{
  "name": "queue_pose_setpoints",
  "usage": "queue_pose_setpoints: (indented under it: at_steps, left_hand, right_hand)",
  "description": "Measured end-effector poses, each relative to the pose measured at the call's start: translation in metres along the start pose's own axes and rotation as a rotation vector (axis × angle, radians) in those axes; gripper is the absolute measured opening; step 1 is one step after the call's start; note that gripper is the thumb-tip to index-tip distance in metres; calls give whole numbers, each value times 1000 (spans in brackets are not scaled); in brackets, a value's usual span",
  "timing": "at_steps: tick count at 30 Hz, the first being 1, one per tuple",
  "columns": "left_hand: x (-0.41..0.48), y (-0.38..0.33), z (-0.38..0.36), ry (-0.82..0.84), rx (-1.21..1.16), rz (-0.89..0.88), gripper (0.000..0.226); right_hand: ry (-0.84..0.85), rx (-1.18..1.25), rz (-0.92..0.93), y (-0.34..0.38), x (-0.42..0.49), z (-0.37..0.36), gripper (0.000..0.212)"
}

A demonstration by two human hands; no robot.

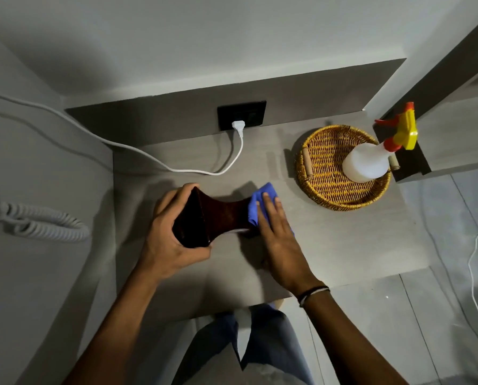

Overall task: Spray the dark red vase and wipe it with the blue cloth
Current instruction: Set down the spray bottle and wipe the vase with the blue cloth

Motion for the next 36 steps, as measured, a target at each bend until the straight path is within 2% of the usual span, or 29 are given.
queue_pose_setpoints:
  at_steps: [2,4,6,7,9,10,12,16,18,21,23,24,25,28,31,33,36]
  left_hand:
    - [1,-1,-1,-4,-11,-2,111]
    - [2,-3,-2,-7,-17,-13,111]
    - [5,-1,-1,0,-24,-45,111]
    - [5,1,-1,-1,-16,-61,111]
    - [5,2,2,-23,-5,-79,110]
    - [4,2,2,-38,5,-67,110]
    - [2,2,2,-45,18,-18,110]
    - [-1,2,-1,-35,-15,4,111]
    - [-1,7,0,-50,-108,55,105]
    - [-3,10,4,-70,-406,286,96]
    - [-4,12,2,-74,-539,408,73]
    - [-5,11,0,-83,-551,456,60]
    - [-6,9,-1,-91,-545,497,56]
    - [-9,6,2,-117,-436,592,83]
    - [-9,3,5,-53,-219,547,67]
    - [-11,-1,6,3,-175,483,65]
    - [-13,0,6,151,-239,430,96]
  right_hand:
    - [-42,156,28,12,3,2,108]
    - [-114,378,131,49,7,0,97]
    - [-164,484,221,85,13,-2,93]
    - [-179,476,267,92,15,-5,95]
    - [-203,293,300,81,18,-10,104]
    - [-204,160,267,68,17,-10,105]
    - [-160,-44,126,34,15,-9,96]
    - [-81,-74,-99,-31,1,0,93]
    - [-213,127,-172,-47,-10,8,92]
    - [-503,646,-385,-55,-24,14,77]
    - [-541,1007,-482,-51,-24,9,72]
    - [-533,1136,-496,-45,-22,5,70]
    - [-530,1219,-503,-38,-19,2,68]
    - [-577,1311,-545,-27,-8,-1,63]
    - [-612,1289,-600,-33,4,0,61]
    - [-625,1251,-612,-39,11,4,61]
    - [-634,1184,-599,-46,18,12,63]
Point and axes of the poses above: each hand's wrist, its own x-axis towards the middle knuckle, its own z-axis out of the back of the hand, y = z × x, the point moved 2 cm from there along x, towards the middle knuckle, and after that the axes turned 14 degrees about z, right-handed, at the moved point
